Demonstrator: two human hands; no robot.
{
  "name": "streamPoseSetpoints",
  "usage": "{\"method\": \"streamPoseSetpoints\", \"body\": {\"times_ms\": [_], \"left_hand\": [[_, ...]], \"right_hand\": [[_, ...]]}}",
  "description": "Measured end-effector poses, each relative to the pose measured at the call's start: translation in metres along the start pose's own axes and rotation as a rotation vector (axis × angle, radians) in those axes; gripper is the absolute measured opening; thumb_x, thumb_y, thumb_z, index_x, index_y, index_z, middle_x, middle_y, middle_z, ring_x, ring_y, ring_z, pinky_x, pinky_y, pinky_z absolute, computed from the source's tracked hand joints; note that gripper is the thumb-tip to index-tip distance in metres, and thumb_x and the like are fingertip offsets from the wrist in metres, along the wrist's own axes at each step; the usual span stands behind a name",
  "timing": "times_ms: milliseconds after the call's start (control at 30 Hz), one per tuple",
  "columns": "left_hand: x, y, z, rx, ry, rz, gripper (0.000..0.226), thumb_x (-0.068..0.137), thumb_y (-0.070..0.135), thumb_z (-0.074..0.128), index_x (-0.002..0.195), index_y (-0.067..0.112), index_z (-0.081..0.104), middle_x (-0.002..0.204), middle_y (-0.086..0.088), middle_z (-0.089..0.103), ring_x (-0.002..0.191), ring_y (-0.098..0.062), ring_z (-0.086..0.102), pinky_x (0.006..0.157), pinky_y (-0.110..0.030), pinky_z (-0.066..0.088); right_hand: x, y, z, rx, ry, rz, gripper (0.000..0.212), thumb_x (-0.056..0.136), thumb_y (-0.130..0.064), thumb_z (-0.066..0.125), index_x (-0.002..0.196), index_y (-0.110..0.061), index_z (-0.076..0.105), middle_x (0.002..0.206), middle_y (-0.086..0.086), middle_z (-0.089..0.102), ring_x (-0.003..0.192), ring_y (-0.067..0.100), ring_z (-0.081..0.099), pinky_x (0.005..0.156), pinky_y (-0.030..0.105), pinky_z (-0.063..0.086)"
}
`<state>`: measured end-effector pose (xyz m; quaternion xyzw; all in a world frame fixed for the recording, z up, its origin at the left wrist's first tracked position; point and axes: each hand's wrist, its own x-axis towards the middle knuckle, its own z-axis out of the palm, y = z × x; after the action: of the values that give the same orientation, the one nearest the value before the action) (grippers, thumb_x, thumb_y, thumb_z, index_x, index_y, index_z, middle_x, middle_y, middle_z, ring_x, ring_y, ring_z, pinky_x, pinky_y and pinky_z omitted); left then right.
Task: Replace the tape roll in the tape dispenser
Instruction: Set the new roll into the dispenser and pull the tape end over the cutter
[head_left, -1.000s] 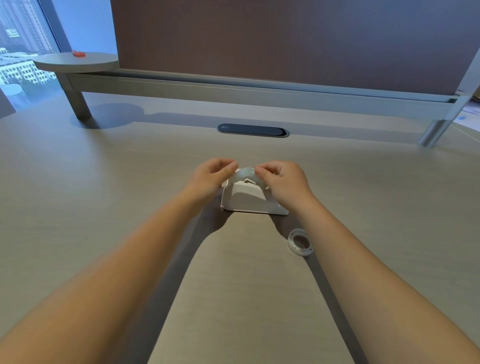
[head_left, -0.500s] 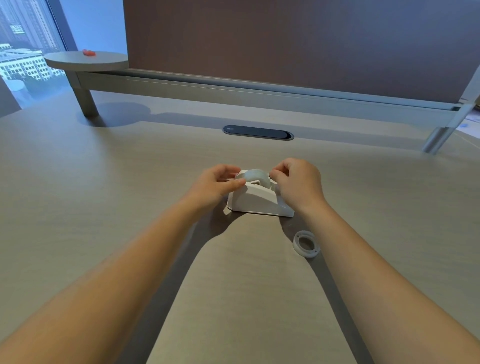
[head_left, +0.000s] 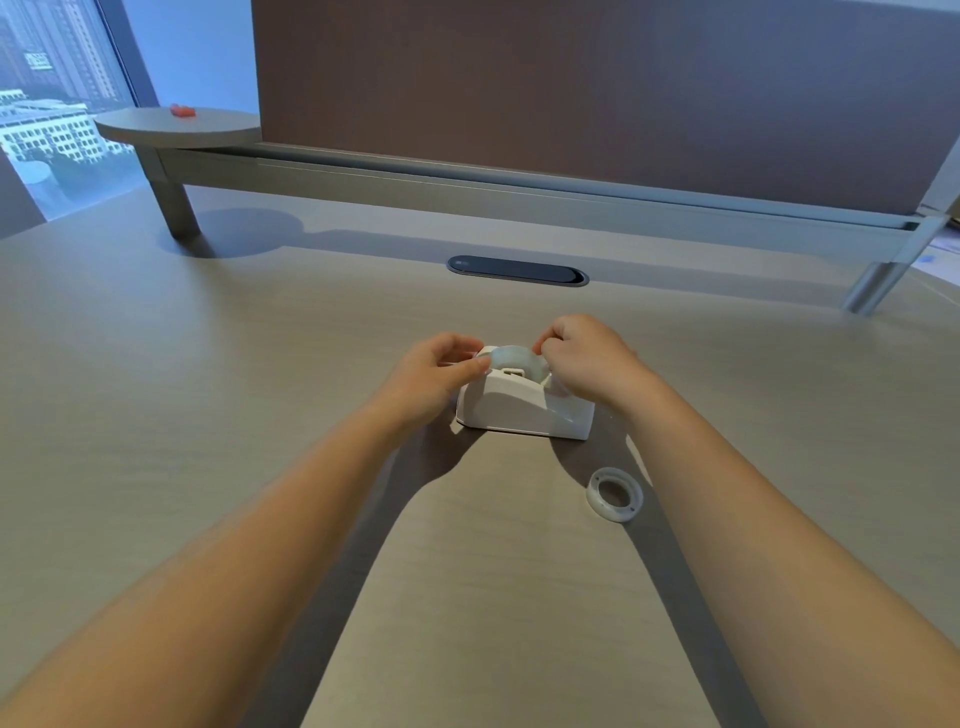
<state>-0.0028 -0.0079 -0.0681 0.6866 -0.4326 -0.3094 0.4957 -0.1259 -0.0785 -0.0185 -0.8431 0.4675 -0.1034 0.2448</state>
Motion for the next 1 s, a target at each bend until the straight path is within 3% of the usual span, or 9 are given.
{"method": "streamPoseSetpoints", "body": {"times_ms": [200,300,400,500,567,700,867,933,1000], "left_hand": [[0.0,0.0,0.0,0.003,-0.003,-0.005,0.032,0.083,0.026,0.052,0.113,0.014,0.053,0.122,-0.009,0.058,0.108,-0.023,0.052,0.075,-0.025,0.045],[0.0,-0.001,-0.001,0.015,-0.007,-0.007,0.031,0.083,0.025,0.052,0.113,0.015,0.053,0.122,-0.009,0.057,0.108,-0.023,0.052,0.077,-0.029,0.047],[0.0,-0.001,-0.002,0.031,-0.013,-0.013,0.033,0.083,0.026,0.053,0.114,0.016,0.052,0.123,-0.008,0.057,0.109,-0.023,0.052,0.079,-0.034,0.047],[0.0,-0.001,-0.001,0.03,-0.011,-0.012,0.033,0.083,0.026,0.052,0.114,0.016,0.052,0.123,-0.008,0.057,0.109,-0.024,0.052,0.076,-0.031,0.047],[0.0,-0.001,0.0,0.023,-0.004,-0.011,0.032,0.083,0.027,0.052,0.114,0.016,0.052,0.122,-0.008,0.057,0.109,-0.024,0.052,0.075,-0.027,0.046],[-0.001,0.0,0.001,0.006,0.015,-0.01,0.028,0.083,0.027,0.052,0.109,0.016,0.054,0.118,-0.008,0.058,0.105,-0.024,0.054,0.072,-0.027,0.046],[-0.002,0.001,0.002,0.022,0.036,-0.004,0.029,0.081,0.028,0.055,0.108,0.017,0.054,0.111,-0.004,0.058,0.105,-0.022,0.053,0.074,-0.028,0.046],[-0.002,0.002,0.002,0.05,0.043,-0.006,0.033,0.078,0.03,0.059,0.108,0.017,0.054,0.11,-0.001,0.057,0.107,-0.022,0.053,0.082,-0.034,0.047],[-0.003,0.002,0.003,0.084,0.051,-0.005,0.038,0.074,0.031,0.063,0.108,0.018,0.052,0.114,-0.002,0.057,0.106,-0.022,0.053,0.089,-0.037,0.047]], "right_hand": [[0.003,0.002,-0.003,-0.067,0.005,-0.007,0.025,0.087,-0.018,0.049,0.096,-0.003,0.068,0.108,0.017,0.068,0.1,0.032,0.056,0.094,0.045,0.043],[0.003,0.002,-0.004,-0.218,-0.006,-0.004,0.025,0.088,-0.013,0.047,0.1,-0.004,0.067,0.104,0.015,0.068,0.088,0.029,0.051,0.079,0.038,0.035],[0.005,0.002,-0.006,-0.313,-0.036,0.018,0.023,0.088,-0.011,0.045,0.1,-0.006,0.064,0.093,0.011,0.062,0.084,0.027,0.045,0.078,0.035,0.026],[0.006,0.006,-0.013,-0.078,-0.122,0.025,0.021,0.087,-0.01,0.043,0.078,-0.003,0.061,0.093,0.011,0.062,0.081,0.024,0.05,0.08,0.036,0.038],[0.004,0.006,-0.017,0.153,-0.137,0.051,0.029,0.087,-0.007,0.038,0.061,-0.009,0.049,0.074,0.004,0.052,0.066,0.015,0.043,0.064,0.026,0.039],[0.005,0.009,-0.017,0.332,-0.1,0.089,0.03,0.089,-0.012,0.033,0.061,-0.011,0.045,0.071,0.005,0.046,0.066,0.014,0.04,0.059,0.023,0.034],[0.005,0.021,-0.014,0.416,0.034,0.048,0.045,0.082,-0.041,0.052,0.088,0.002,0.059,0.091,0.017,0.061,0.086,0.026,0.055,0.082,0.04,0.044],[0.006,0.03,-0.014,0.455,0.118,0.078,0.038,0.077,-0.039,0.061,0.072,-0.002,0.055,0.085,0.021,0.057,0.081,0.029,0.055,0.081,0.047,0.046],[0.007,0.042,-0.016,0.515,0.118,0.14,0.032,0.076,-0.035,0.064,0.064,-0.011,0.047,0.077,0.01,0.056,0.071,0.021,0.055,0.074,0.04,0.043]]}}
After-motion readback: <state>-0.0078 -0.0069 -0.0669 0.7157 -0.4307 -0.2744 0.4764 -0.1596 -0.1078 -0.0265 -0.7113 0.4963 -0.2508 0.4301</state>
